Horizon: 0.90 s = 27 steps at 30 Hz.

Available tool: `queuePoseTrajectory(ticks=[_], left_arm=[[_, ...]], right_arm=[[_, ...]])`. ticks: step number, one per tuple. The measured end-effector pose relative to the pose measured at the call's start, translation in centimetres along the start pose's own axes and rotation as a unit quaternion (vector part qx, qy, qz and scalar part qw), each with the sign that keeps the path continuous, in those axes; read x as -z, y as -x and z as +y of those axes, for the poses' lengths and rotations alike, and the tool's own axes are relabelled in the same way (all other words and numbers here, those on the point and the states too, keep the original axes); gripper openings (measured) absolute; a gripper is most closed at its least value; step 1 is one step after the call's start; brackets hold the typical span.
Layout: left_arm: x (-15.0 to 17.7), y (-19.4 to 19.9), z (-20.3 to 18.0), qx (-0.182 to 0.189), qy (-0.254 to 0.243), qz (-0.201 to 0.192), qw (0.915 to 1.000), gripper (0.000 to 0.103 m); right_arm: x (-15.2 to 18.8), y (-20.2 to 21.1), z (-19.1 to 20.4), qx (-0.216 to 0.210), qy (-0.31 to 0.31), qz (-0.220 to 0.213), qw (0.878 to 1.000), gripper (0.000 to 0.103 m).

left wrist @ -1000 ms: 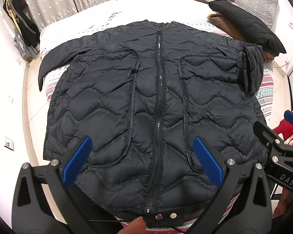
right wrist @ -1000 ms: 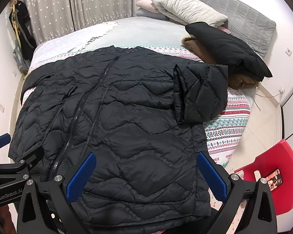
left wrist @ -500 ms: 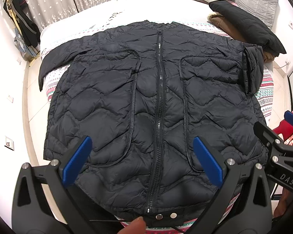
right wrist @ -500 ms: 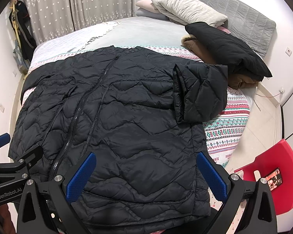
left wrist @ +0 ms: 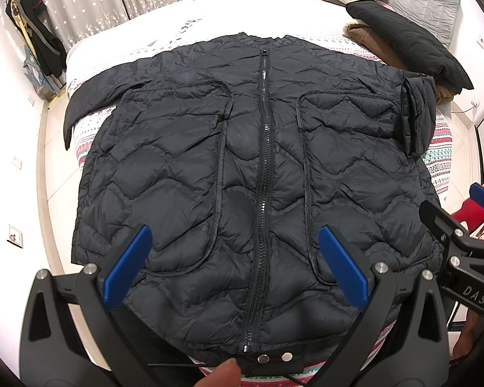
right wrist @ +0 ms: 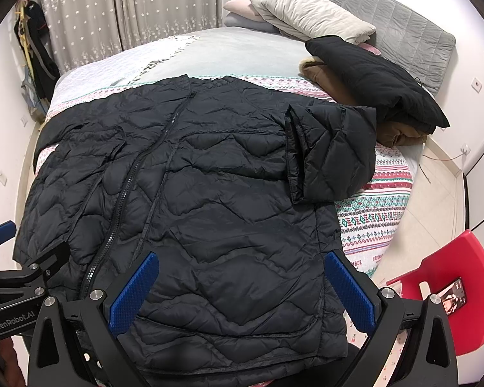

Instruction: Fold large clothes

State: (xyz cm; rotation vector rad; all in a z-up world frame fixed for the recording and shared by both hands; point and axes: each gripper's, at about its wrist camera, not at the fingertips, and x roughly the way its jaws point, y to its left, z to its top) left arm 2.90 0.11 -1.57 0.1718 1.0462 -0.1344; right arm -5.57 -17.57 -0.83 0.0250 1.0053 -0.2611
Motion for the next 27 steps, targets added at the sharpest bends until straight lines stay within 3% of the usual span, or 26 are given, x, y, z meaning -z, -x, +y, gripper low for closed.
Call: queuePoseTrajectory(ticks=[4,10,16,23,27], left_arm=[[0.1,-0.3,0.1,0.008,0.000,0.003,1.0000,0.103],[-0.7,-0.6,0.7,0.015,0.011,-0.033,0.9993,0.103],[-2.6,-1.0,1.0,0.014,-0.020,-0.064,0.9977,0.103],[-8.8,-3.4,2.1,0.042,-0.120,-0.065,0.9898,0.103],[-14.1,-6.3,3.7,0.021,-0.154,-0.072,0.9852,0.103]], right_arm=[[-0.1,-0.2,0.0,0.001,0.002,-0.001,1.000,0.103],[-0.7,-0.9,-0.5,0.002,0.006,-0.001,1.000,0.103],[-1.5,-1.3,-0.8,0.005,0.049,-0.032,0.998,0.103],[-6.7,-2.5,-1.3,-0.045,0.120,-0.031,0.991,0.103],[-11.5,-4.2,-1.6,-0.059,0.165,-0.033,0.984,0.103]])
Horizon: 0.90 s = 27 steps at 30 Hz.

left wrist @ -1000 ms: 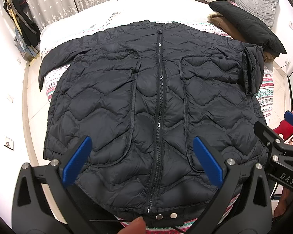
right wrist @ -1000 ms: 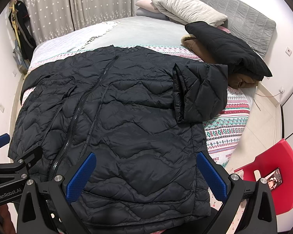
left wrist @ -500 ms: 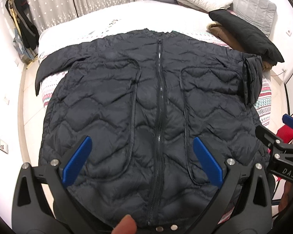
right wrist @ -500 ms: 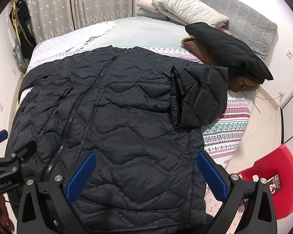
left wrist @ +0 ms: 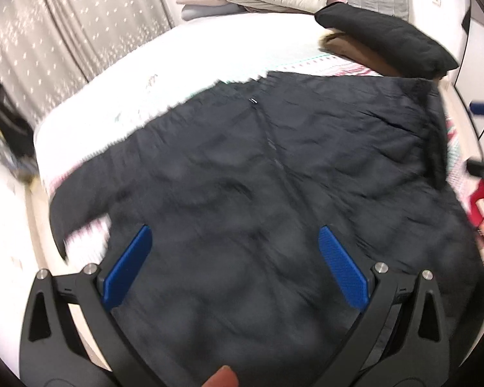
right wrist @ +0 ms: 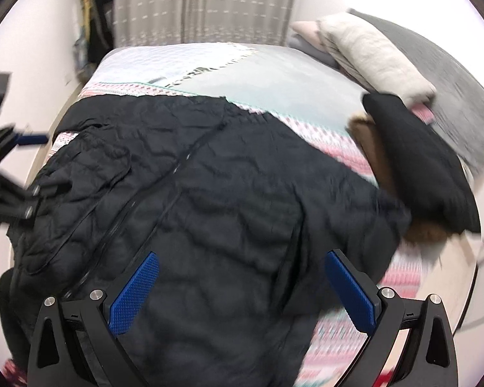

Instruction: Fold large clothes

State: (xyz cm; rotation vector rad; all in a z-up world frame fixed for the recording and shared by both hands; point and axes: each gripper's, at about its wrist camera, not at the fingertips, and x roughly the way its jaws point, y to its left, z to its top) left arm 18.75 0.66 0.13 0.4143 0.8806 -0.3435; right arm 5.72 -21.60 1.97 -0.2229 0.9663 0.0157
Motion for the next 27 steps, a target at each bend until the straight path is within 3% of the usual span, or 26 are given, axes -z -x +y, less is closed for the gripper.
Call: queuePoseTrajectory(ticks=[2,6,10,13,19,23,25,27], left_arm=[[-2.6,-2.5,2.2,0.001,-0.021,-0.006,0.9998,0.103],[-6.8,-8.8,6.5,0.019,-0.033,0.031,0.9988,0.103],[-9.3,-14.9,9.7,0.007,-0.042,0.051,0.9978,0.103],[-11.2,-20.7,12.8,-0.016,-0.042,0.066,0.9968,0.103],[-13.3,-29.5,17.9,-0.043,-0.006,0.096,0.9945,0.101],[-13.4,-32.0,21.2,0.020,0.056,0.104,0.9928,0.100],[-12.7,-32.6,21.6,0.055,0.083,0.114,0.9885,0.092],[-12.0,-32.0,21.2,0.073,0.088,0.105,0.9879,0.072]], right_arm=[[-1.9,-1.2,-1.2,-0.016,0.006,0.008,1.000,0.103],[-6.7,-5.4,-5.2,-0.045,-0.005,0.043,0.998,0.103],[-10.3,-10.9,-8.8,-0.054,-0.018,0.084,0.995,0.103],[-12.3,-15.7,-11.0,-0.040,-0.005,0.106,0.994,0.103],[-13.7,-24.6,-16.6,-0.008,-0.048,0.142,0.989,0.103],[-13.0,-29.3,-19.1,0.007,-0.066,0.167,0.984,0.099],[-11.9,-31.8,-19.9,0.008,-0.083,0.190,0.978,0.092],[-10.9,-32.8,-20.3,-0.020,-0.115,0.183,0.976,0.088]])
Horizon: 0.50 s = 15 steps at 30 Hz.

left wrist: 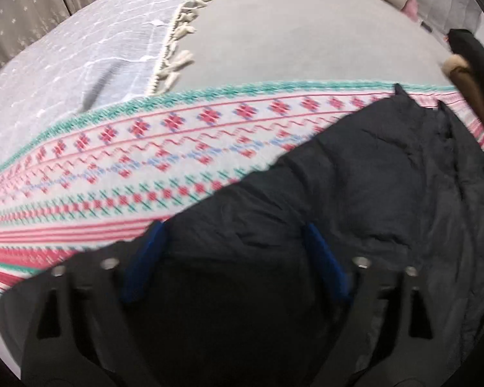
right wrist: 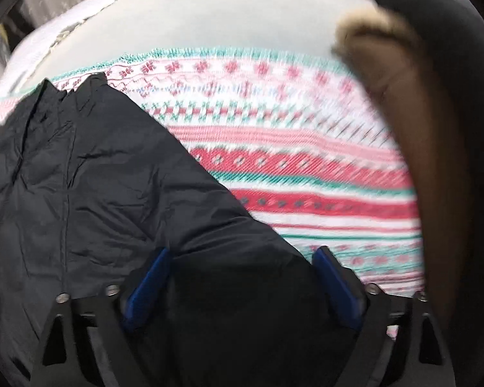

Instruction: Fold large clothes

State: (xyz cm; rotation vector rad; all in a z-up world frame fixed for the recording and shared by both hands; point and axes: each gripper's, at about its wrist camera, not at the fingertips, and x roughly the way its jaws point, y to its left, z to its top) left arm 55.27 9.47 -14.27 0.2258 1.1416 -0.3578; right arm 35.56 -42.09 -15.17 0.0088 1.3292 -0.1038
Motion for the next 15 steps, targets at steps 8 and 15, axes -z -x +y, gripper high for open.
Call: queuePoseTrajectory(ticks=[8,15], left_arm=[[2.8,4.5,-4.1,-0.033,-0.004,-0.047,0.9984,0.012],[0.7,9.0,-1.0,-0.107,0.073,-0.152,0.9799,0.012]], right_arm=[[1.7,2.6,4.4,0.016,0.033,-0.034,0.999,0.006],[-3.7,7.7,7.3,0.101,0.035,-0.139,0.985,0.005]])
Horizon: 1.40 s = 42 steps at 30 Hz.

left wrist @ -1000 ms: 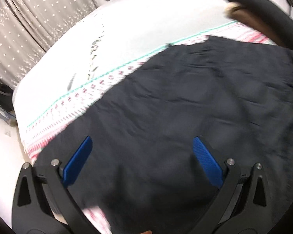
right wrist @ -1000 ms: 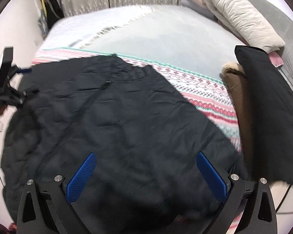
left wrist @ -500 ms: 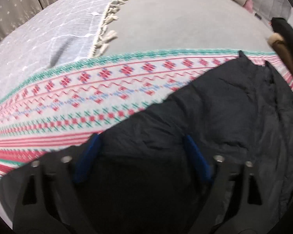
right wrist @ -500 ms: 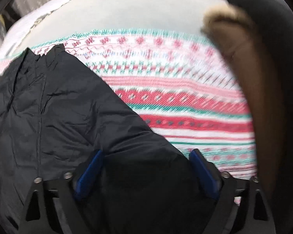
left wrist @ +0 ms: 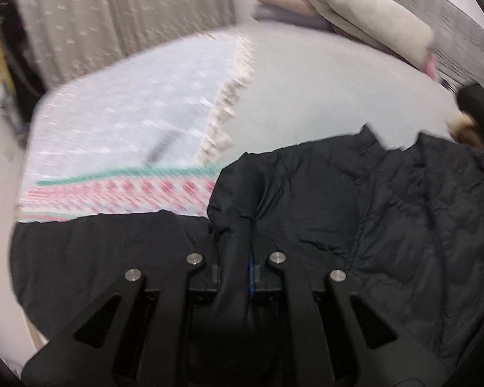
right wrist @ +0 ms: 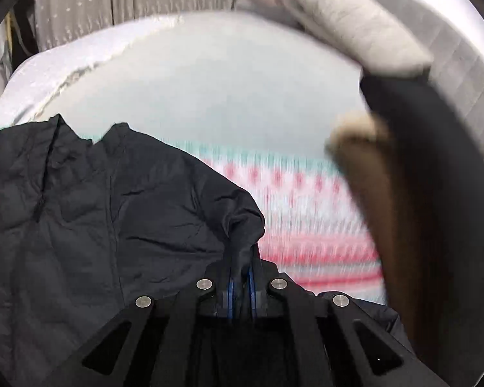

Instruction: Fold large clothes

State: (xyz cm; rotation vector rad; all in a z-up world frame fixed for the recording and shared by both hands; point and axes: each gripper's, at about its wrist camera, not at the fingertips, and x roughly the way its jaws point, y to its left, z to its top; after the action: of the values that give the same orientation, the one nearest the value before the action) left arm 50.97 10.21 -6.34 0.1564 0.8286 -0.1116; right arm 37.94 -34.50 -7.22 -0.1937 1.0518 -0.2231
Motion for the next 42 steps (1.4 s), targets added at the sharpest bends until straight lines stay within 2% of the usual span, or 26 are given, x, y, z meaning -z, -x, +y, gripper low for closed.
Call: queuePoseTrajectory(ticks=[2,4,6,7,8,9,10,11,13,16,18,20,22,26,28,29,30,31,32,33,35,36,37,38,39,42], left_arm=[[-0.6,-0.2,0.7,-0.030,0.015,-0.021,0.9992,0.013],[-0.9,-1.3,0.3,-0.068,0.010,-0.039,0.9969,0.022],[-0.9,-2.7,-0.3,-0.107,-0.009,-0.010,0.9942,0.040],[-0.7,-2.9,-0.6,-0.111,-0.012,0.000,0.9938,0.042],[-0.4,-2.3,-1.1,-0.101,-0.014,0.003,0.9948,0.050],[0.0,-1.5,-1.7,-0.080,-0.018,0.001,0.9966,0.063],[0.7,-0.2,-2.5,-0.053,-0.023,-0.003,0.9983,0.070],[1.5,0.9,-3.2,-0.028,-0.027,-0.005,0.9992,0.079],[3.2,2.2,-4.6,0.012,-0.031,0.009,0.9994,0.079],[7.3,4.9,-6.2,0.069,-0.031,0.029,0.9967,0.079],[10.0,5.8,-6.7,0.089,-0.032,0.039,0.9947,0.079],[13.1,6.7,-7.1,0.089,-0.033,0.044,0.9945,0.079],[14.8,7.1,-7.4,0.075,-0.038,0.046,0.9954,0.079],[15.9,7.1,-6.9,0.059,-0.052,0.040,0.9961,0.080],[15.7,7.1,-7.3,0.055,-0.062,0.043,0.9956,0.080],[15.7,7.1,-7.4,0.051,-0.066,0.045,0.9955,0.080],[15.7,7.1,-7.5,0.048,-0.069,0.047,0.9954,0.080],[15.5,7.1,-7.7,0.043,-0.070,0.050,0.9954,0.080],[15.4,7.2,-7.5,0.041,-0.069,0.051,0.9955,0.080],[15.3,7.2,-7.6,0.039,-0.068,0.053,0.9955,0.080],[15.1,7.6,-7.9,0.038,-0.066,0.057,0.9955,0.080],[15.1,7.7,-8.1,0.037,-0.066,0.059,0.9954,0.080],[15.0,8.0,-8.3,0.035,-0.069,0.061,0.9952,0.080],[14.8,8.3,-8.6,0.034,-0.073,0.060,0.9949,0.080],[14.7,8.6,-8.9,0.034,-0.077,0.058,0.9947,0.080],[14.0,9.6,-10.2,0.042,-0.089,0.047,0.9940,0.080]], right_arm=[[-2.6,0.2,1.5,0.027,0.009,-0.032,0.999,0.006],[-4.5,-0.3,2.8,0.046,0.008,-0.060,0.997,0.008],[-5.9,-1.3,3.8,0.082,0.010,-0.060,0.995,0.018],[-6.0,-1.4,4.7,0.099,0.012,-0.057,0.993,0.025],[-6.0,-1.3,5.1,0.105,0.014,-0.057,0.993,0.036],[-5.7,-0.6,6.0,0.101,0.017,-0.064,0.993,0.044],[-5.2,0.2,6.8,0.087,0.022,-0.073,0.993,0.061],[-4.5,1.0,7.5,0.066,0.029,-0.083,0.994,0.071],[-2.2,2.4,9.8,0.011,0.045,-0.086,0.995,0.075],[3.1,3.6,13.9,-0.084,0.070,-0.053,0.993,0.075],[6.5,4.1,15.7,-0.102,0.091,-0.043,0.990,0.075],[9.3,4.5,16.3,-0.084,0.117,-0.046,0.988,0.075],[10.7,4.3,14.7,-0.067,0.116,-0.045,0.990,0.075],[11.6,3.0,6.8,-0.044,0.040,0.016,0.998,0.079],[12.2,2.7,3.1,0.052,0.053,0.057,0.996,0.078],[12.3,2.8,1.7,0.116,0.074,0.072,0.988,0.078],[12.4,2.8,0.5,0.181,0.087,0.077,0.976,0.078],[12.3,3.6,-1.7,0.295,0.106,0.074,0.947,0.078],[12.1,4.9,-3.6,0.339,0.104,0.056,0.933,0.078],[11.9,6.6,-4.8,0.344,0.088,0.038,0.934,0.079],[11.4,11.1,-7.7,0.299,0.024,-0.001,0.954,0.081],[11.3,12.8,-8.8,0.279,0.000,-0.017,0.960,0.082],[11.4,14.4,-9.7,0.260,-0.023,-0.032,0.965,0.087],[11.8,15.5,-10.7,0.237,-0.043,-0.044,0.970,0.093],[12.8,16.6,-12.4,0.202,-0.066,-0.055,0.976,0.094],[15.4,17.0,-14.7,0.142,-0.102,-0.062,0.983,0.096]])
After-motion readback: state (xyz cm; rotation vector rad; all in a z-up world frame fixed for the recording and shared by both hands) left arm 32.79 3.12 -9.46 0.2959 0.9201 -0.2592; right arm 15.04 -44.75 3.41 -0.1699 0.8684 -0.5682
